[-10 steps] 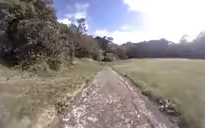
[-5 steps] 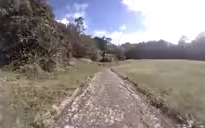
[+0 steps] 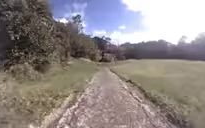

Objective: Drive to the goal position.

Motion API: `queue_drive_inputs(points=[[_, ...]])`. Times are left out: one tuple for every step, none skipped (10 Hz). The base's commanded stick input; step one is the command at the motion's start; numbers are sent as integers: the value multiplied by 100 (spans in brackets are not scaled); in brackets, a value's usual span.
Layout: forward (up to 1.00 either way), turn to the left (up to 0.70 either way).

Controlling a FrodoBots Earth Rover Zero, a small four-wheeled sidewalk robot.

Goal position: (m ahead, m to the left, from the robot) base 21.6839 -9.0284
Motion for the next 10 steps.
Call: queue_drive_inputs(points=[[100,0],[100,0],[100,0],[100,0],[100,0],[100,0],[100,0],[100,0],[100,0],[100,0]])
